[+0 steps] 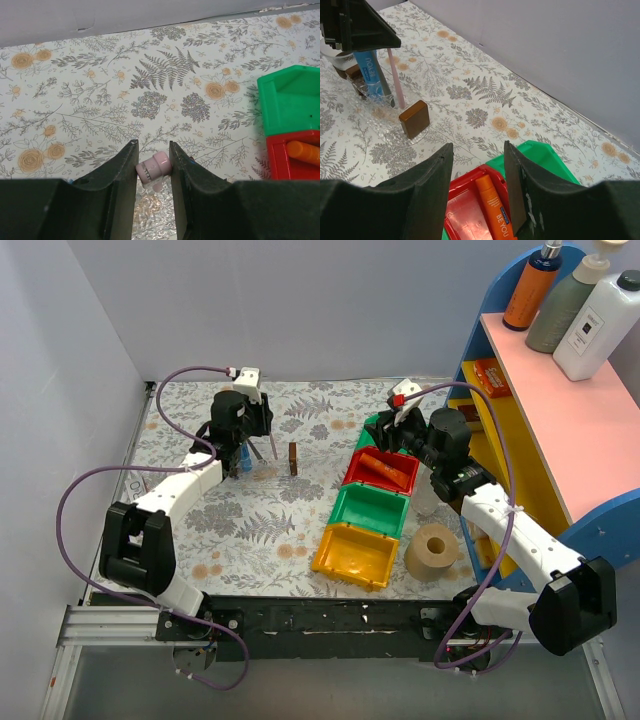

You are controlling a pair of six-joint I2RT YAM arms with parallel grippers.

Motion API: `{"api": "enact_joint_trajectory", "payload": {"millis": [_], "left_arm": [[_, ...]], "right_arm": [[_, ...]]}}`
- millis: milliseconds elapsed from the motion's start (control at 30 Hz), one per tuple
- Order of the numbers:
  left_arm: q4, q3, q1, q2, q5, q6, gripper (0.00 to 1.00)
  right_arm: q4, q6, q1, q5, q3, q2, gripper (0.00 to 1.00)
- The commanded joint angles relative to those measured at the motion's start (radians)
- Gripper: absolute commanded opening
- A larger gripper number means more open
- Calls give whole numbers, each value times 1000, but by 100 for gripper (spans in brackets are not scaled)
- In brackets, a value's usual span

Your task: Prepare toiletry sets of a toothbrush and toothpaste on the tray

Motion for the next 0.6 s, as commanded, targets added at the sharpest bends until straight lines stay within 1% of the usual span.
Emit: {"api": "enact_joint_trajectory", "payload": {"millis": [0,567], "left_arm": [[28,1,13,7,42,0,0],[30,9,41,44,99,-29,0]], "right_arm": [[50,9,3,-12,0,-1,52],[47,9,3,-6,2,8,52]]}}
